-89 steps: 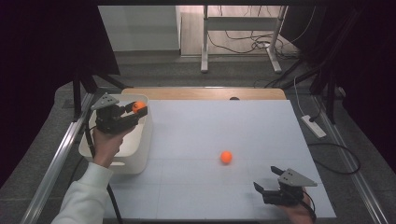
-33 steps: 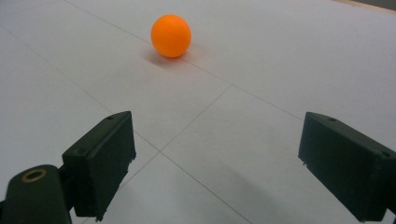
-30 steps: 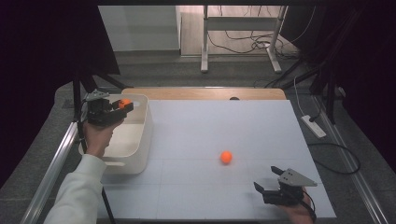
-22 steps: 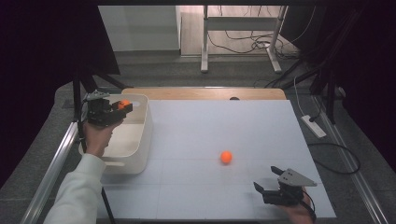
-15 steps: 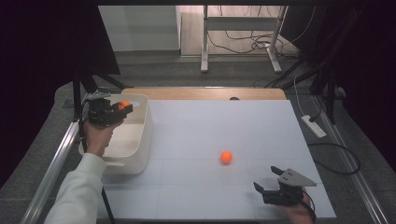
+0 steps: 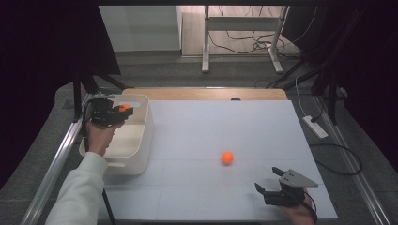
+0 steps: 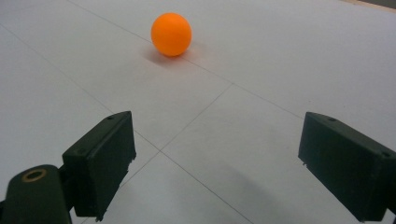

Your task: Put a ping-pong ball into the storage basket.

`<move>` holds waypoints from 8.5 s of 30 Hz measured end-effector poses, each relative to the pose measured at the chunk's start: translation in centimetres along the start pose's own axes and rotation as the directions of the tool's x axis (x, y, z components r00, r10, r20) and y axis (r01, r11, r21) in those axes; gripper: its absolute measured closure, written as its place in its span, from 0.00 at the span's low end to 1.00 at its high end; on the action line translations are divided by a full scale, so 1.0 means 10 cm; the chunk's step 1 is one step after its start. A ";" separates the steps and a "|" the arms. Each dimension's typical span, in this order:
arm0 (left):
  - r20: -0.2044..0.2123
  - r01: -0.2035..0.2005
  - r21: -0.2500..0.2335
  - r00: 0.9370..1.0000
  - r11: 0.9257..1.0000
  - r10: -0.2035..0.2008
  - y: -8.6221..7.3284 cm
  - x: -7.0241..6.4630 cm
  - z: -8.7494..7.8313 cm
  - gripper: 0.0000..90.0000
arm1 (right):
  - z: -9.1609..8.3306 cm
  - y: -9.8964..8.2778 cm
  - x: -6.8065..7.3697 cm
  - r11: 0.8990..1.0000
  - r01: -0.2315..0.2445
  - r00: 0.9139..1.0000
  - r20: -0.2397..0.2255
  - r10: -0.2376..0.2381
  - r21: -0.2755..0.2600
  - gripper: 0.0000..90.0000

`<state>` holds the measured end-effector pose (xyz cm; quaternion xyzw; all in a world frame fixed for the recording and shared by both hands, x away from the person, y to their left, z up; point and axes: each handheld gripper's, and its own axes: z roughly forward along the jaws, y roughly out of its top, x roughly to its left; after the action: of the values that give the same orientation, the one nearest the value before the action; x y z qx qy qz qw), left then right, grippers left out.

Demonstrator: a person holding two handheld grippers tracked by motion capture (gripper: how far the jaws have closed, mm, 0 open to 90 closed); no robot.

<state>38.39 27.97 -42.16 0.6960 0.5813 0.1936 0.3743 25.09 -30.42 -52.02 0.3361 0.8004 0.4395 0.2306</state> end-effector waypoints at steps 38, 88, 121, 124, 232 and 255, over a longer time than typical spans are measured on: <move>-0.002 0.015 0.044 1.000 0.999 -0.015 -0.01 -0.01 0.00 0.30 | 0.00 0.00 0.01 1.000 0.003 1.000 0.001 -0.003 0.005 0.12; 0.306 -0.055 -0.221 0.944 0.974 0.123 -0.13 -0.58 -0.51 0.20 | 0.09 0.05 -0.03 1.000 -0.015 1.000 -0.008 0.015 0.004 0.12; 0.422 -0.131 -0.239 0.878 0.962 0.225 -0.16 -1.05 -0.48 0.20 | 0.03 0.02 -0.02 1.000 -0.005 1.000 0.000 0.005 0.003 0.12; 0.424 -0.138 -0.237 0.876 0.962 0.230 -0.16 -1.09 -0.47 0.20 | 0.03 0.02 -0.02 1.000 -0.006 1.000 -0.002 0.006 0.002 0.12; 0.543 -0.370 -0.080 0.763 0.926 0.352 -0.36 -2.34 0.52 0.20 | 0.04 0.00 -0.03 1.000 0.005 1.000 -0.001 -0.005 0.007 0.12; 0.538 -0.389 -0.029 0.770 0.921 0.343 -0.39 -2.41 0.73 0.20 | 0.04 0.00 -0.03 1.000 0.005 1.000 -0.003 -0.005 0.007 0.12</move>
<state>34.92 2.98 -45.81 0.8367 0.3152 0.0374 0.4463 25.54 -30.42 -52.21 0.3340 0.8032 0.4367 0.2294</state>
